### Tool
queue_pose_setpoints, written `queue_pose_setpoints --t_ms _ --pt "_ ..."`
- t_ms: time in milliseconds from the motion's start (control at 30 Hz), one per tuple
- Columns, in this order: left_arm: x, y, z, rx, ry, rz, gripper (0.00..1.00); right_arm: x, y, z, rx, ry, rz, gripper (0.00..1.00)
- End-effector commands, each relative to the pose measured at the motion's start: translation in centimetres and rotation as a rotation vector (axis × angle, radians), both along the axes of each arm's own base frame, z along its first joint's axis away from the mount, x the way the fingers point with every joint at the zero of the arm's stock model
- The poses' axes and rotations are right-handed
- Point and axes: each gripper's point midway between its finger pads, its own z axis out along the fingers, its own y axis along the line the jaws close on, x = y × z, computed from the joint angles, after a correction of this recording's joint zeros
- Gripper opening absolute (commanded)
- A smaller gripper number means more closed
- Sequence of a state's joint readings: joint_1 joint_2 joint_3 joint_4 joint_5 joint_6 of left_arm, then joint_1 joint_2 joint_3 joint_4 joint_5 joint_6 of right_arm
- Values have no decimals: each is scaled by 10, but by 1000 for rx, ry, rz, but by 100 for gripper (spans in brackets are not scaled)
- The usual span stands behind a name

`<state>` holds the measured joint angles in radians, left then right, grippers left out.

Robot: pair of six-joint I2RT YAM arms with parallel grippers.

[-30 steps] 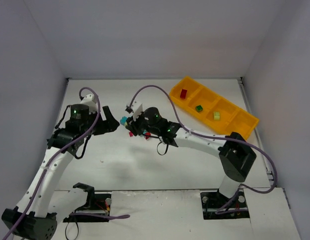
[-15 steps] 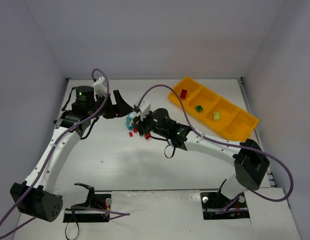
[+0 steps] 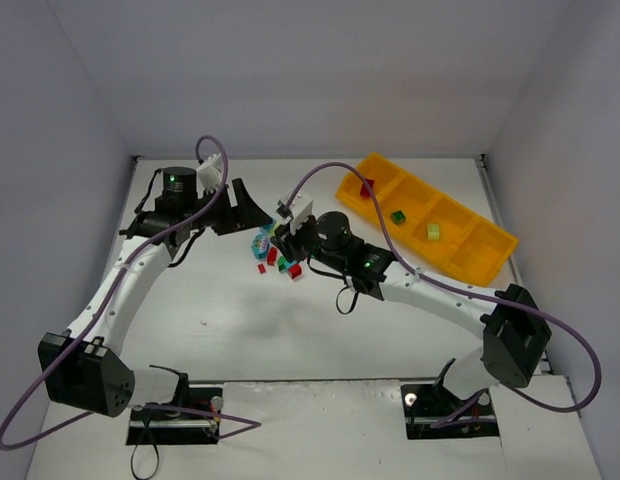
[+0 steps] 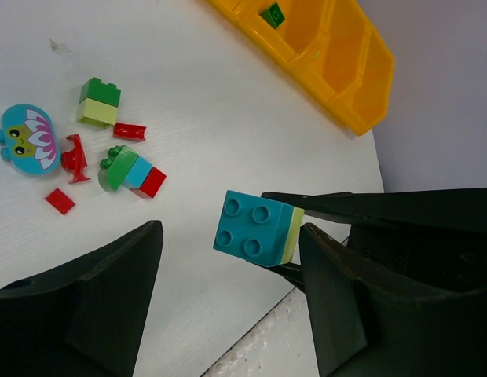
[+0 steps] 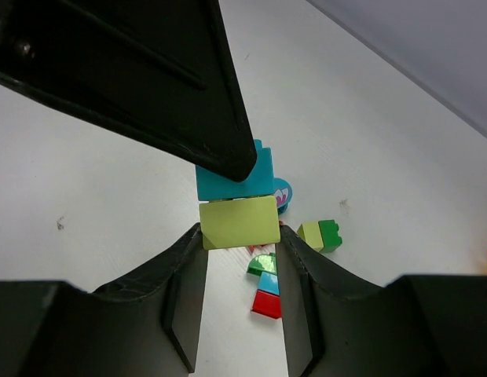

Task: Sort the legos into containers by color

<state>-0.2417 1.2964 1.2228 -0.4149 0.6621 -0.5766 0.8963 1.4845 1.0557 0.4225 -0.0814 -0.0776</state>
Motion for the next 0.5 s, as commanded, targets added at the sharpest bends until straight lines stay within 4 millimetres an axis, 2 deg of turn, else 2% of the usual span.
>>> queue_pose_setpoints --t_ms 0,133,467 --pt "8 -12 48 -97 -140 -62 62 5 -5 39 84 -81 -25 0" --pt "5 -21 58 -157 -153 -119 57 8 -7 39 82 -84 -32 0" --pt "4 -29 44 -196 -85 -166 53 11 -8 44 99 -85 -37 0"
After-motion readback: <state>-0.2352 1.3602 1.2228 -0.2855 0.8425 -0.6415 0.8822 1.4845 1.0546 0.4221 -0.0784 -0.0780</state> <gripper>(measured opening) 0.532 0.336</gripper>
